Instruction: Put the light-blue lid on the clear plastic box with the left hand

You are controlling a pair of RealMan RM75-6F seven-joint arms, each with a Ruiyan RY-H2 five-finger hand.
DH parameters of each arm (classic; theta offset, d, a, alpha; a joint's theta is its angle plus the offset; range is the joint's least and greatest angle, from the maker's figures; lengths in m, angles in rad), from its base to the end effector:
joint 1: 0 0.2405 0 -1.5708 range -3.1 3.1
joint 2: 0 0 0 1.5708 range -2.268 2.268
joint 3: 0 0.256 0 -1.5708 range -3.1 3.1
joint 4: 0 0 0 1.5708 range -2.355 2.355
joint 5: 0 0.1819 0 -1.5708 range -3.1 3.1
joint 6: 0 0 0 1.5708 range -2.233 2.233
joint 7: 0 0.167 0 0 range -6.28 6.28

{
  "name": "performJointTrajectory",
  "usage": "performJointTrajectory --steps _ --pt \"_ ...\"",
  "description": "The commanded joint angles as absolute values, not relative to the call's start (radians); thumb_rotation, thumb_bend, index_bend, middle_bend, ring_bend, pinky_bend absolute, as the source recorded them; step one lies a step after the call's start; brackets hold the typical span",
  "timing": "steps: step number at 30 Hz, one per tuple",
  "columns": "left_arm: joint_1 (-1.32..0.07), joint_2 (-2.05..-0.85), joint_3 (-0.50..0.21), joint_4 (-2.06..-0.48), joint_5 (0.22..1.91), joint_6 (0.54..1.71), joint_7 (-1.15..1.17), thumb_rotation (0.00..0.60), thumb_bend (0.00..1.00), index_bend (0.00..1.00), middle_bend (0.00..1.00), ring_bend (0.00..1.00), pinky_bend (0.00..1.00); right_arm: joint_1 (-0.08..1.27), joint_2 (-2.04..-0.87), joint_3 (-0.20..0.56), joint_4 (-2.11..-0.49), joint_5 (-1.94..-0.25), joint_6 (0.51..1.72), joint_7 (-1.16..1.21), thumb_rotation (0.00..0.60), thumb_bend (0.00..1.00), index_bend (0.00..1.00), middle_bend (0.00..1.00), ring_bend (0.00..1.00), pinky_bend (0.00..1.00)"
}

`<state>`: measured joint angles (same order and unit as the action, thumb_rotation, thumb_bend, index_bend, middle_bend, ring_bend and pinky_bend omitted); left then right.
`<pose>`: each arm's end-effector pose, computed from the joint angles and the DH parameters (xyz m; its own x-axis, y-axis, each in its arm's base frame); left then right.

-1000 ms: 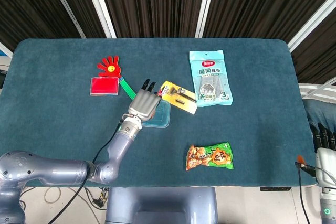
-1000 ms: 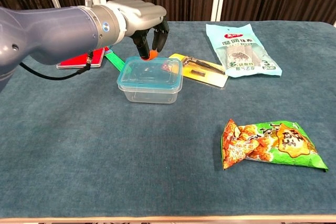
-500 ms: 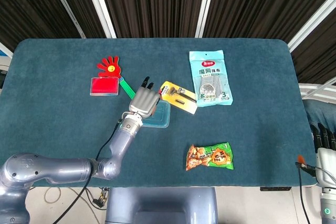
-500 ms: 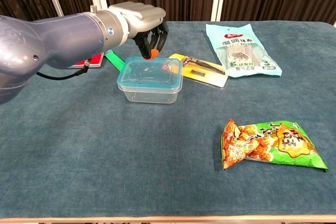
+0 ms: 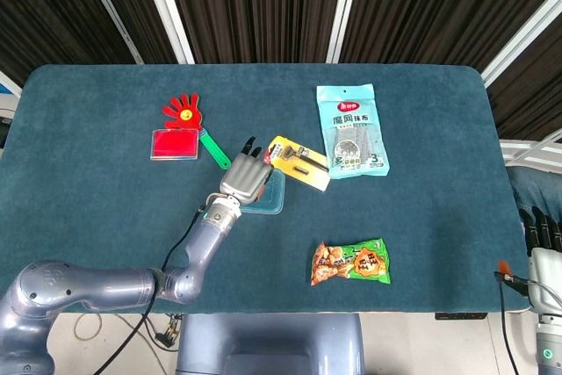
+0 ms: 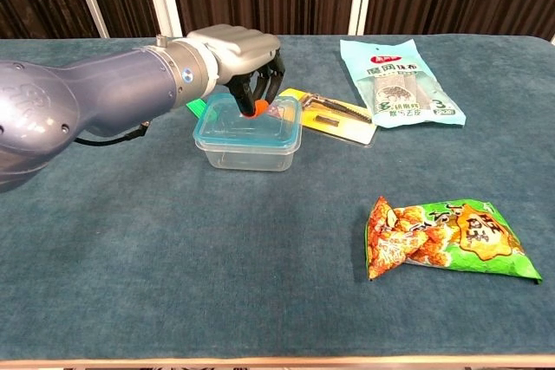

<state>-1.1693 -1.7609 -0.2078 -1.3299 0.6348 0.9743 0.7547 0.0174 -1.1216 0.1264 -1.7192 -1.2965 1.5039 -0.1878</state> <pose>-0.0292 0.4012 -0.0559 0.6384 0.1857 0.7469 0.7326 -0.4442 -0.5157 -0.3182 -0.1896 0.2003 0.4476 0.0201 0.8940 -0.8697 0.2425 0.4299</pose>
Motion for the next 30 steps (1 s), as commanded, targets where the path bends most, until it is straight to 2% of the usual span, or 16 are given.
performJointTrajectory --steps 1,30 --pt "-1.169 -1.768 -0.207 -1.323 0.635 0.972 0.760 0.600 0.53 0.63 0.56 0.17 0.01 0.017 -1.122 0.127 -1.720 -1.297 1.505 -0.189 0.600 0.35 0.02 0.01 0.00 0.00" --pt "-1.153 -1.796 -0.210 -1.295 0.649 0.980 0.800 0.600 0.52 0.63 0.56 0.17 0.01 0.016 -1.122 0.128 -1.725 -1.290 1.506 -0.193 0.600 0.35 0.02 0.01 0.00 0.00"
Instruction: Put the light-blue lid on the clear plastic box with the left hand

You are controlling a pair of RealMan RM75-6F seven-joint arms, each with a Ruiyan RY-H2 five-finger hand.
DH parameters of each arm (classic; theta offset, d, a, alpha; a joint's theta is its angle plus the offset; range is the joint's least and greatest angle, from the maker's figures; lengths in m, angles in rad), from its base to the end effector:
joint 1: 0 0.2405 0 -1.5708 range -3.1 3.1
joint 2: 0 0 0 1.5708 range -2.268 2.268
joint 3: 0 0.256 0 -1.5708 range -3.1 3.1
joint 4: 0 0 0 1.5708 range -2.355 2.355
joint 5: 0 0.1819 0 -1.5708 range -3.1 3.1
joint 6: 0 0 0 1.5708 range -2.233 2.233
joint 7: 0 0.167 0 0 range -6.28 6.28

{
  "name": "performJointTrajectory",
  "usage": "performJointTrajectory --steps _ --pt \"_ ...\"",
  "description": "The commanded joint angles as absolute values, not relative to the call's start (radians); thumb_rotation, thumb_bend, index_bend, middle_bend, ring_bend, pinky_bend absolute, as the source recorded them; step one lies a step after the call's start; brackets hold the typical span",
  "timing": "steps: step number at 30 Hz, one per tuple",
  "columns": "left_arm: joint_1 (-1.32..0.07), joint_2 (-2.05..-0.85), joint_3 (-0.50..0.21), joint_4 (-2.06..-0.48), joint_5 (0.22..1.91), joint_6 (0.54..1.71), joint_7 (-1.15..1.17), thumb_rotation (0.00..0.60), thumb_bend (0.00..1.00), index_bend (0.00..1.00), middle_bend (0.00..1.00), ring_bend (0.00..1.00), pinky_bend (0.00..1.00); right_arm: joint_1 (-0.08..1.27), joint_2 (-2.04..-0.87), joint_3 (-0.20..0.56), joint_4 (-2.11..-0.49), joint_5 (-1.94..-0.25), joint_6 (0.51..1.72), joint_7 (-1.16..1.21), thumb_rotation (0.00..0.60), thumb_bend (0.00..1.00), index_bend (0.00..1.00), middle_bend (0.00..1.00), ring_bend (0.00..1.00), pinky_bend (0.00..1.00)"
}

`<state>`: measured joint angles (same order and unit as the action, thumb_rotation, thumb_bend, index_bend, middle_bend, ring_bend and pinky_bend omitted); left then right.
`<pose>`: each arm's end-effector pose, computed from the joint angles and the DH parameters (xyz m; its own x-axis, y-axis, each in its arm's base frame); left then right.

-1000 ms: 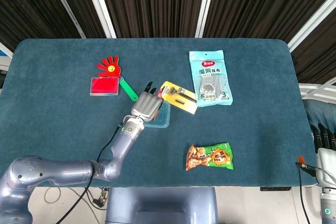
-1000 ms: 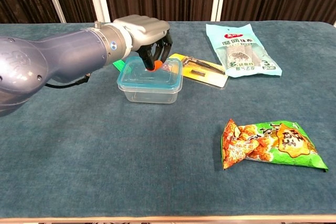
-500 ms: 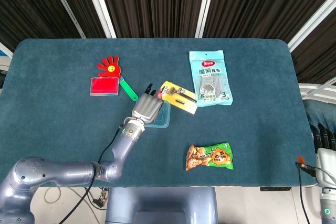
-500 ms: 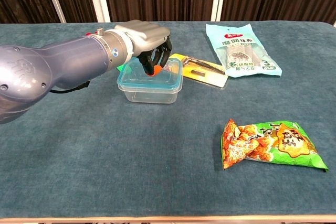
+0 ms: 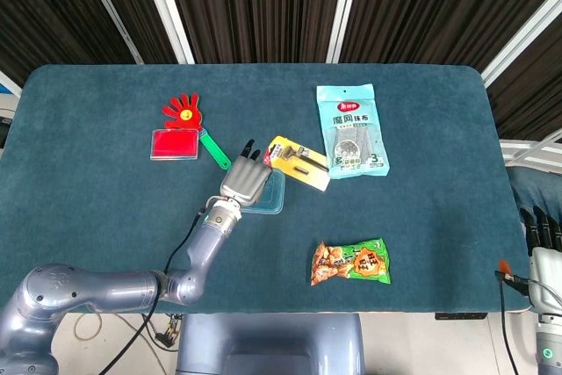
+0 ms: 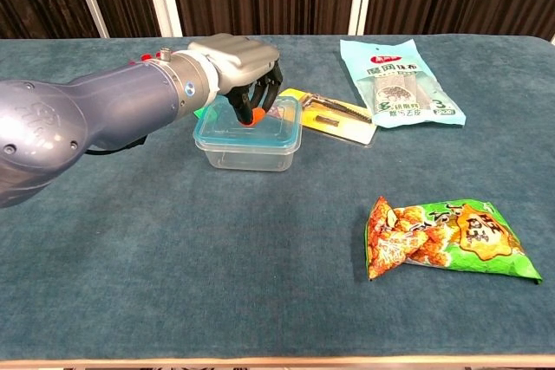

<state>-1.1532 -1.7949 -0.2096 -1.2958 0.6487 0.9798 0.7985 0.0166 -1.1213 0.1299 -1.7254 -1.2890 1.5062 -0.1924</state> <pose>-0.0342 0.3994 -0.0634 0.6683 0.1679 0.7247 0.7085 -0.4406 -0.5513 -0.3181 -0.1896 0.2010 0.4460 0.0230 0.8947 -0.8691 0.2500 0.4268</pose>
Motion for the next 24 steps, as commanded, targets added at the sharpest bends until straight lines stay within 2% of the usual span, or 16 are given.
performJointTrajectory --steps 1,24 --pt "-1.152 -1.796 -0.210 -1.295 0.649 0.980 0.801 0.600 0.53 0.63 0.56 0.17 0.01 0.016 -1.122 0.128 -1.724 -1.291 1.505 -0.193 0.600 0.35 0.02 0.01 0.00 0.00" --pt "-1.145 -1.812 -0.203 -1.295 0.649 1.002 0.860 0.600 0.53 0.63 0.56 0.17 0.01 0.016 -1.123 0.126 -1.725 -1.294 1.506 -0.192 0.600 0.35 0.02 0.01 0.00 0.00"
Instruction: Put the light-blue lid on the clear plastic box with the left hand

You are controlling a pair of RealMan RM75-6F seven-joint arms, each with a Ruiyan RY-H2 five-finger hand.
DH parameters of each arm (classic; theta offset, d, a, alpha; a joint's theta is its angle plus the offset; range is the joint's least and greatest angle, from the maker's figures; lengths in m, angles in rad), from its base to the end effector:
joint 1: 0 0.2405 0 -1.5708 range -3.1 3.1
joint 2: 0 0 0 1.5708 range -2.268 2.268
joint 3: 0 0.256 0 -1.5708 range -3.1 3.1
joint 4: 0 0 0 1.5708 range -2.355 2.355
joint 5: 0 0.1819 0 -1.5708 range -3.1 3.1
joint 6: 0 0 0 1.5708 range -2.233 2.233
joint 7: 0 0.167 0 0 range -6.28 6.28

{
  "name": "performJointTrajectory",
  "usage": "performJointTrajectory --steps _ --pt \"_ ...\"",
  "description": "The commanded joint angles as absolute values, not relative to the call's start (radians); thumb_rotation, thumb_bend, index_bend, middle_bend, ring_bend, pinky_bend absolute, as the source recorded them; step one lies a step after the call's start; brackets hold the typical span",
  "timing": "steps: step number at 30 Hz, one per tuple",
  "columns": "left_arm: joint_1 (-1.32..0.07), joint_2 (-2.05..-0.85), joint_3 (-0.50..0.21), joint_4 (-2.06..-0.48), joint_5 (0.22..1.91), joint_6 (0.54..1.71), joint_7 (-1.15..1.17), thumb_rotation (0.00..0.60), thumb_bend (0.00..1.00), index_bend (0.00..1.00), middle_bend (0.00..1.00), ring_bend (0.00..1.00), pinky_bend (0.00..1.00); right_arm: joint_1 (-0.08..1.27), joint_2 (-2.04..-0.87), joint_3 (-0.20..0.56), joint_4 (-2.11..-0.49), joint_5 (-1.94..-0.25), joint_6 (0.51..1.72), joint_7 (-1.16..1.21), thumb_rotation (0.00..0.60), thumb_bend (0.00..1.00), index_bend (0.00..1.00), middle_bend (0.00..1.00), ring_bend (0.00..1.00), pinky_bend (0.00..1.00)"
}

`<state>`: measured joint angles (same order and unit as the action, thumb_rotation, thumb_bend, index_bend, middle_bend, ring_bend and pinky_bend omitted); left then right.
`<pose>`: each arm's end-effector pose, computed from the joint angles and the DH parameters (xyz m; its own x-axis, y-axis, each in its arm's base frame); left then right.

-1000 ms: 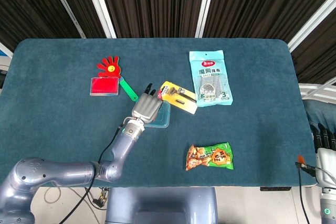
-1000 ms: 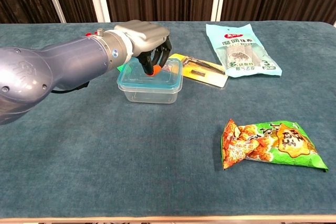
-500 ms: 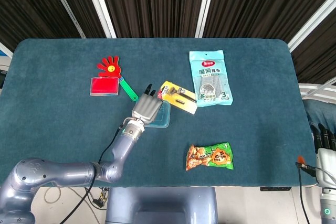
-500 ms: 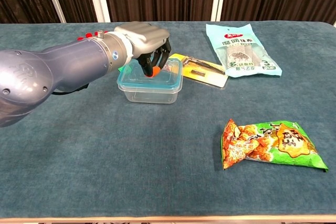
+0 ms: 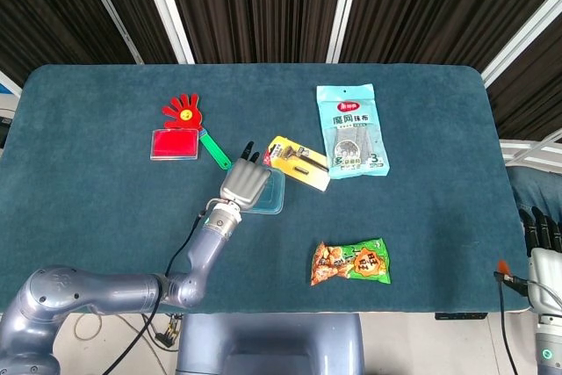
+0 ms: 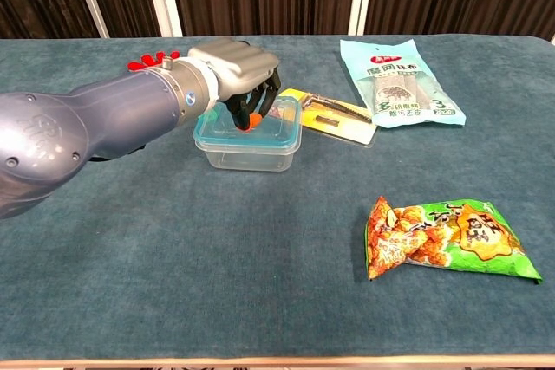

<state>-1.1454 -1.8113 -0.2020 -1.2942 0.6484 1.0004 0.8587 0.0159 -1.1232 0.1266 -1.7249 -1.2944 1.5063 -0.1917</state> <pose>-0.0370 0.3956 -0.0672 0.7063 0.1454 0.6929 0.6730 -0.4415 -0.5934 -0.3176 -0.1890 0.1997 0.4448 0.0206 0.8954 -0.8704 0.2456 0.4267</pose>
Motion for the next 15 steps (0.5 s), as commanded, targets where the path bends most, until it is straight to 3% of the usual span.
performJointTrajectory --steps 1,15 --pt "-1.144 -1.812 -0.204 -1.294 0.650 1.003 0.861 0.600 0.53 0.63 0.56 0.17 0.01 0.016 -1.123 0.126 -1.725 -1.295 1.506 -0.192 0.600 0.35 0.02 0.01 0.00 0.00" --pt "-1.141 -1.822 -0.202 -1.292 0.653 1.009 0.886 0.600 0.53 0.63 0.56 0.17 0.01 0.015 -1.124 0.126 -1.726 -1.296 1.509 -0.193 0.600 0.35 0.02 0.01 0.00 0.00"
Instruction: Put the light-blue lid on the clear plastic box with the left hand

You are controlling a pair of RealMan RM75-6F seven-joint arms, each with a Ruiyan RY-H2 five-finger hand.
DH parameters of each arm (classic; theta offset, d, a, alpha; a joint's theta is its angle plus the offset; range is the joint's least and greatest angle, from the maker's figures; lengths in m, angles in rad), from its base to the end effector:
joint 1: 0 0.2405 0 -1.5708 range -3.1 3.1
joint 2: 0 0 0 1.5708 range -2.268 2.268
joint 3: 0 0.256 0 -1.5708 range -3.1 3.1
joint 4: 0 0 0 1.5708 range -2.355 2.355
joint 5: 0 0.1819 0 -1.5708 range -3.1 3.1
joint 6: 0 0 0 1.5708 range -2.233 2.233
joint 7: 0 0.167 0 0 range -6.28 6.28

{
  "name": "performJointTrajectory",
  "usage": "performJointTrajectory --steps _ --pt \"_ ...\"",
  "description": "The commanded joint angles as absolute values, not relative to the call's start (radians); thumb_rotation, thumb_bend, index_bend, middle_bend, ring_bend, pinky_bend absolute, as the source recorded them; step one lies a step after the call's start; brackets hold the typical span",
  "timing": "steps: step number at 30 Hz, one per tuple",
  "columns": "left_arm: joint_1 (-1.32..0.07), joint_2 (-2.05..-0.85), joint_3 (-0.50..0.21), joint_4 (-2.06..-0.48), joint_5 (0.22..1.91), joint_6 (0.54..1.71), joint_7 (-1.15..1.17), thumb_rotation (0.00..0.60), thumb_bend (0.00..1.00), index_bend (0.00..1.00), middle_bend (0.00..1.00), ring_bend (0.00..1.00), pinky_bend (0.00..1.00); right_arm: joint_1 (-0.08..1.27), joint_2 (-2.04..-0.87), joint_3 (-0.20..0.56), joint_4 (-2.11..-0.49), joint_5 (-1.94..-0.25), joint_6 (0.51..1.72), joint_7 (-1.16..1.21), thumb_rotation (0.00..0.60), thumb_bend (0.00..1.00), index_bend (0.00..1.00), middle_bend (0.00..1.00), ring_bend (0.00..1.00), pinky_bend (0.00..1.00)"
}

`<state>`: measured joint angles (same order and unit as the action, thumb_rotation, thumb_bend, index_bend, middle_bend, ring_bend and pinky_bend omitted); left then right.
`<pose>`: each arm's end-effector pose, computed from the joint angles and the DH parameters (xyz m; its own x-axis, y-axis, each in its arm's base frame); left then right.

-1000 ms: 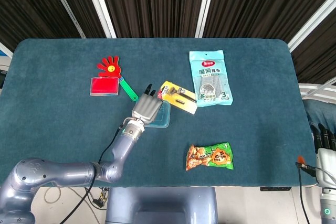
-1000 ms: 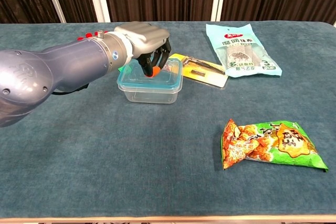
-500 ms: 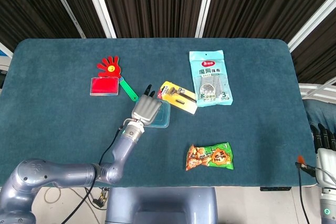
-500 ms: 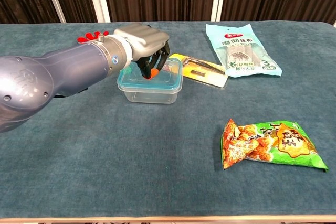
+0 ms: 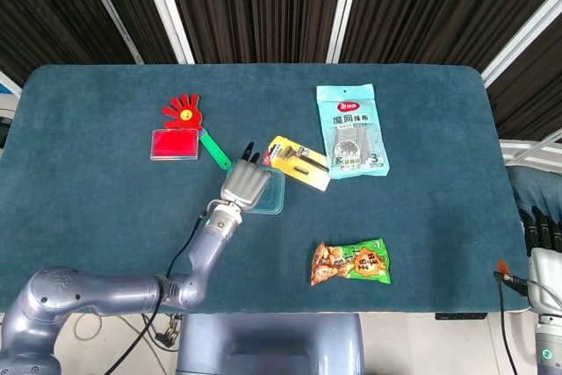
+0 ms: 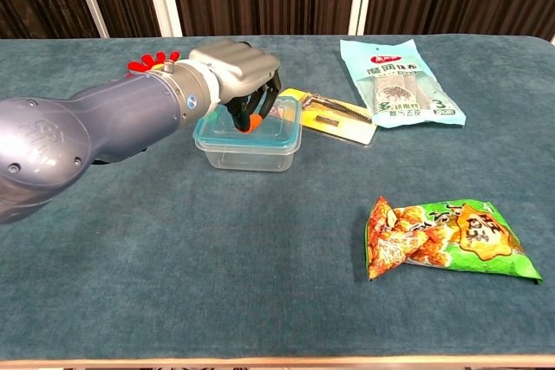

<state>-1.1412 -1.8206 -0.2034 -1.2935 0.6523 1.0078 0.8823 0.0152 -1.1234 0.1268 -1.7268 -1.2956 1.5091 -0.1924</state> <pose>-0.0369 0.3936 -0.0693 0.7178 0.1360 0.6828 0.6604 -0.4433 -0.6061 -0.3171 -0.1889 0.1999 0.4442 0.0231 0.8956 -0.8710 0.2453 0.4257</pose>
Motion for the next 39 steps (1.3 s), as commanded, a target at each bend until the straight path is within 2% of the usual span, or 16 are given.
performJointTrajectory --steps 1,39 --pt "-1.140 -1.823 -0.203 -1.291 0.653 1.009 0.887 0.600 0.52 0.63 0.56 0.17 0.01 0.015 -1.124 0.126 -1.726 -1.297 1.509 -0.193 0.600 0.35 0.01 0.01 0.00 0.00" --pt "-1.120 -1.827 -0.197 -1.313 0.664 1.040 0.945 0.600 0.52 0.64 0.57 0.17 0.01 0.015 -1.123 0.126 -1.728 -1.301 1.512 -0.194 0.600 0.35 0.01 0.01 0.00 0.00"
